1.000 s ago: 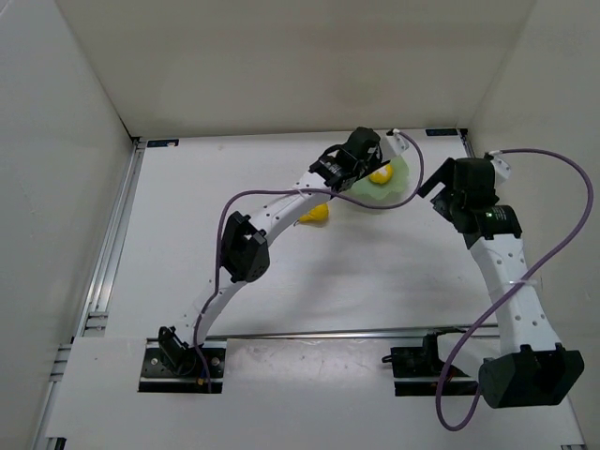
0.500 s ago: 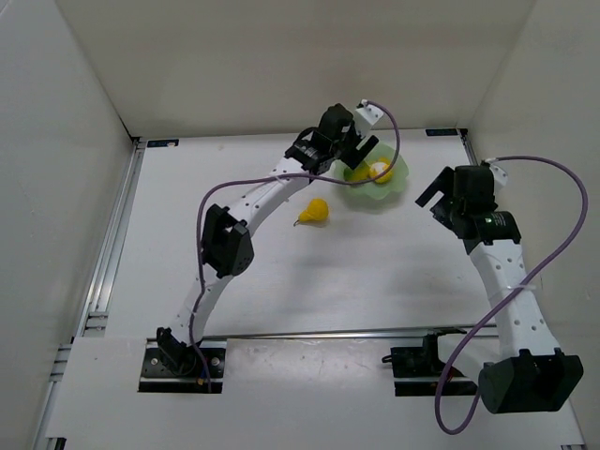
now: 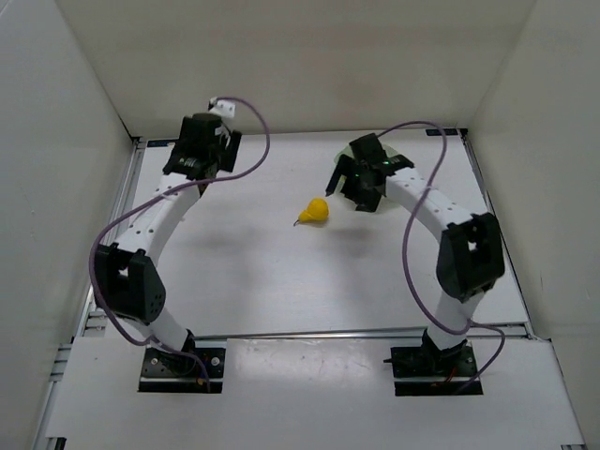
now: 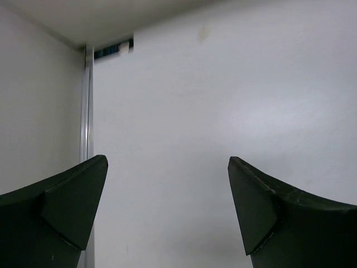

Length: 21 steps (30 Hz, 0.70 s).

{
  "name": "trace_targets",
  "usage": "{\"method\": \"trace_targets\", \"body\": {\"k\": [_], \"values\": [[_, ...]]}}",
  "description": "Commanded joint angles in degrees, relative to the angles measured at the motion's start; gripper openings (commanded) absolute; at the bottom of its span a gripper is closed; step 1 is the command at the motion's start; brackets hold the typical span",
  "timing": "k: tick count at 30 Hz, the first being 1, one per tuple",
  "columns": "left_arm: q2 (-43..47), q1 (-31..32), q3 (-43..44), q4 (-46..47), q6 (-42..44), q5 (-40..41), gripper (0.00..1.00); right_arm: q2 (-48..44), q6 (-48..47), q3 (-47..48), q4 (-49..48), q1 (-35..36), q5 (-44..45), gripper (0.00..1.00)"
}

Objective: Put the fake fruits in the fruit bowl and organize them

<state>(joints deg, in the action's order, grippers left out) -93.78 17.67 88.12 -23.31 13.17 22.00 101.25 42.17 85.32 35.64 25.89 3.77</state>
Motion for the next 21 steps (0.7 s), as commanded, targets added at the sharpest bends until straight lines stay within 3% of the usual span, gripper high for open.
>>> {"method": "trace_targets", "body": {"k": [1, 5, 8, 17, 18, 21], "values": [[5.87, -1.31, -11.18, -3.23, -1.03, 2.87, 1.00, 4.81, 12.65, 7.81, 0.65, 3.81, 2.55, 1.00], [13.34, -4.83, -24.45, -3.76, -3.41, 2.18, 1.00, 14.47, 22.57, 16.43, 5.57, 7.42, 10.17, 1.00], [18.00, -6.50, -29.73, -3.76, -4.03, 1.64, 1.00, 18.79, 28.72, 17.86, 7.24, 8.12, 11.78, 1.00], [22.23, -9.32, -34.06, -4.81, -5.35, 1.64, 1.00, 23.55, 37.63, 15.93, 10.95, 8.12, 11.26, 1.00], [22.23, -9.32, -34.06, -4.81, -5.35, 1.12, 1.00, 24.16, 37.63, 15.93, 10.94, 8.12, 11.26, 0.99], [22.23, -9.32, -33.37, -5.86, -6.05, 1.12, 1.00, 25.30, 32.65, 17.77, 9.63, 8.12, 11.78, 0.79]]}}
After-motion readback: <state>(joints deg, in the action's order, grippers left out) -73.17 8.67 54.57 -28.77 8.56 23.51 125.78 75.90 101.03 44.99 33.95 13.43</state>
